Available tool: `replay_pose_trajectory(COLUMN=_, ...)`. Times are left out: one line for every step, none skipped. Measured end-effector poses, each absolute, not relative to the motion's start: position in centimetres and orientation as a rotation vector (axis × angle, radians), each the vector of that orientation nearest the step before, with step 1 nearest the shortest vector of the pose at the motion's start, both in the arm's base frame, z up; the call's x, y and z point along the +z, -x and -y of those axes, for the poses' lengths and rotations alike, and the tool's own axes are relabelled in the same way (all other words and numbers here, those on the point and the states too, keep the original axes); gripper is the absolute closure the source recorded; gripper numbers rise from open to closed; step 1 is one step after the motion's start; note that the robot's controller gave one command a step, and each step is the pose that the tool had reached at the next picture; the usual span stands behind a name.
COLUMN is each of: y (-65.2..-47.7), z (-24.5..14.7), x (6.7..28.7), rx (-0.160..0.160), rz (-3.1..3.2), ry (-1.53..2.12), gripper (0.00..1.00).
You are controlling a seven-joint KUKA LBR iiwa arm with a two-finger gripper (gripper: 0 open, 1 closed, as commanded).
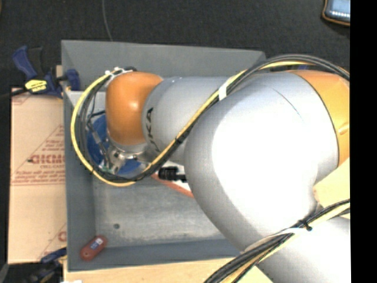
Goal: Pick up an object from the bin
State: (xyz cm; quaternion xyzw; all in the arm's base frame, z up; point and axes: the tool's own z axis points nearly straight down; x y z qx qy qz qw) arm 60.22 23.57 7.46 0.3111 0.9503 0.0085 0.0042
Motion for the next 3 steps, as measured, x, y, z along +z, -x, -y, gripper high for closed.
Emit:
replay_pose_trajectory(y=-60.0, z=-23.4, x=9.9, rx=0.016, rz=-2.985, ry=-0.978, gripper=1.00)
replay_pose_trajectory(y=-60.1, z=-23.3, x=14.0, rx=0.021, rz=-2.981, ry=-0.976, gripper=1.00)
replay_pose_trajectory(y=-60.2, z=-23.3, x=15.6, rx=0.024, rz=-2.979, ry=-0.974, gripper=1.00)
